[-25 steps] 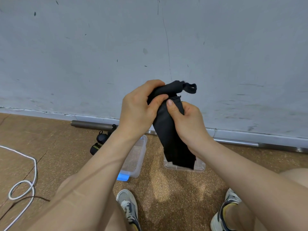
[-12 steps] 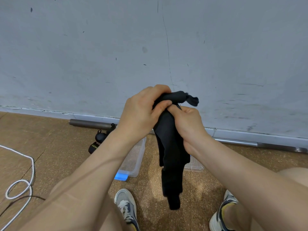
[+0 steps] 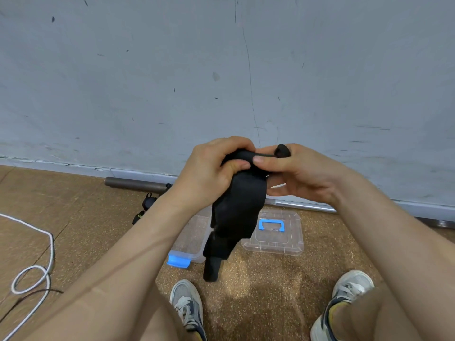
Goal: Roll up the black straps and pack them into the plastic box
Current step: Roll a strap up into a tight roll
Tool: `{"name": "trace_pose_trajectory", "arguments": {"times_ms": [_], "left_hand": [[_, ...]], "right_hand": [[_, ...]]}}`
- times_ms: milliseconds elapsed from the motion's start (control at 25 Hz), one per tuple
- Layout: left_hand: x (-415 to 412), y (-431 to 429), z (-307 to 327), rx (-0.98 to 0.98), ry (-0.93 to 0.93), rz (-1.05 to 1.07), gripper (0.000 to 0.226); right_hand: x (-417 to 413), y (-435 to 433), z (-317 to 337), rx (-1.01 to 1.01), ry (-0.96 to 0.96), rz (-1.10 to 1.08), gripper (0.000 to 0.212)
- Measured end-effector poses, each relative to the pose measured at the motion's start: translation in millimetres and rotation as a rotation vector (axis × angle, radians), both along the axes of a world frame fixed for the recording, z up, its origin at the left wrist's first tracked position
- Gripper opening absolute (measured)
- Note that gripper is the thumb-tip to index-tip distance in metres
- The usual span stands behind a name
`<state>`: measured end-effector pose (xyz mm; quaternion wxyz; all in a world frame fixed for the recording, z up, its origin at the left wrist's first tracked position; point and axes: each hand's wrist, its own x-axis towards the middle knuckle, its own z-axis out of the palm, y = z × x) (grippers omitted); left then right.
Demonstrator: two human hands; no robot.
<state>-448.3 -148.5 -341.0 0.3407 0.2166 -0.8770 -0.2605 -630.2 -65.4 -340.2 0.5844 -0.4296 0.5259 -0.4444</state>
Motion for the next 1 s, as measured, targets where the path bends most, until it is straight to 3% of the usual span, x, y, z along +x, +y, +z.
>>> {"name": "trace_pose_trajectory", "arguments": {"times_ms": [200, 320, 400, 480, 520, 600, 640, 720, 880, 920, 1000], "left_hand": [[3, 1, 1, 0.168, -0.020, -0.102, 0.022], [3, 1, -3, 0.250, -0.007, -0.055, 0.022], [4, 3, -4, 0.491, 0.071, 0.000, 0.038], [9, 0, -6, 0.828, 0.066, -0.080, 0.067], [11, -3, -9, 0.938, -0.013, -0.164, 0.072], [12, -4, -19, 0.980, -0.203, -0.276, 0.055], [12, -3, -24, 0.974, -0.227, -0.249, 0.043], [8, -1, -31, 0.958, -0.164, -0.091, 0.030], [3, 4, -34, 0.714, -0.236, 0.138, 0.032], [2, 4, -33, 0.697, -0.246, 0.159, 0.033], [0, 7, -30, 0.762, -0.139, 0.168, 0.030]], "right_hand": [[-11, 2, 7, 0.113, -0.025, 0.169, 0.017], [-1, 0, -2, 0.043, -0.013, 0.190, 0.018], [2, -3, -4, -0.029, -0.042, 0.118, 0.022], [-3, -5, -1, -0.082, -0.056, 0.046, 0.021], [-7, -5, 1, -0.096, -0.070, 0.009, 0.020], [-17, -6, 5, -0.095, -0.081, -0.073, 0.018], [-22, -5, 6, -0.088, -0.020, -0.116, 0.015], [-23, -6, 6, -0.078, 0.282, -0.223, 0.014], [1, -10, -9, -0.277, 0.972, -0.406, 0.024], [8, -10, -14, -0.351, 1.044, -0.417, 0.028], [14, -10, -19, -0.434, 1.009, -0.443, 0.030]]}}
